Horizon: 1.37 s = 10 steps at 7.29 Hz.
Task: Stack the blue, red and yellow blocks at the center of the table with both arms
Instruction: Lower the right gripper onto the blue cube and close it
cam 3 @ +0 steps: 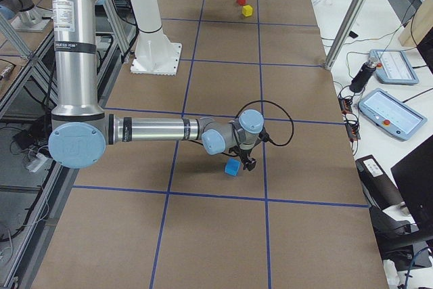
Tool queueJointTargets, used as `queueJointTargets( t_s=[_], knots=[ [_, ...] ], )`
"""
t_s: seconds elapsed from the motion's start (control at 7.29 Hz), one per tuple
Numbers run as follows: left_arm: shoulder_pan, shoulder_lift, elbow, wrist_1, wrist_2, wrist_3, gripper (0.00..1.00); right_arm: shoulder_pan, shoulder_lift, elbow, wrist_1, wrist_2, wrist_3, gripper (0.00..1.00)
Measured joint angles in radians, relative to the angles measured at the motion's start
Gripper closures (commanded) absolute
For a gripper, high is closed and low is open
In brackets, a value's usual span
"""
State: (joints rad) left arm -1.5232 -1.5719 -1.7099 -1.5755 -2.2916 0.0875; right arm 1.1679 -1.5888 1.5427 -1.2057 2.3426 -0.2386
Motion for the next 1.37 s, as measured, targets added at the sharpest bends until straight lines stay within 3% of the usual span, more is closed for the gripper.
queueJointTargets(
  t_s=[0.69,0.96,1.23,1.37],
  knots=[
    [0.000,0.004,0.004,0.000,-0.002,0.001,0.00,-0.043,-0.001,-0.003,-0.001,-0.034,-0.017,0.02],
    [0.000,0.004,0.006,0.000,-0.002,0.001,0.00,-0.045,-0.016,-0.003,0.001,-0.037,-0.033,0.08],
    [0.000,0.004,0.007,0.000,-0.002,0.003,0.00,-0.046,-0.021,-0.006,0.003,-0.039,-0.041,0.33],
    [0.000,0.004,0.007,0.000,-0.002,0.003,0.00,-0.046,-0.021,-0.007,0.003,-0.042,-0.042,0.62]
  ],
)
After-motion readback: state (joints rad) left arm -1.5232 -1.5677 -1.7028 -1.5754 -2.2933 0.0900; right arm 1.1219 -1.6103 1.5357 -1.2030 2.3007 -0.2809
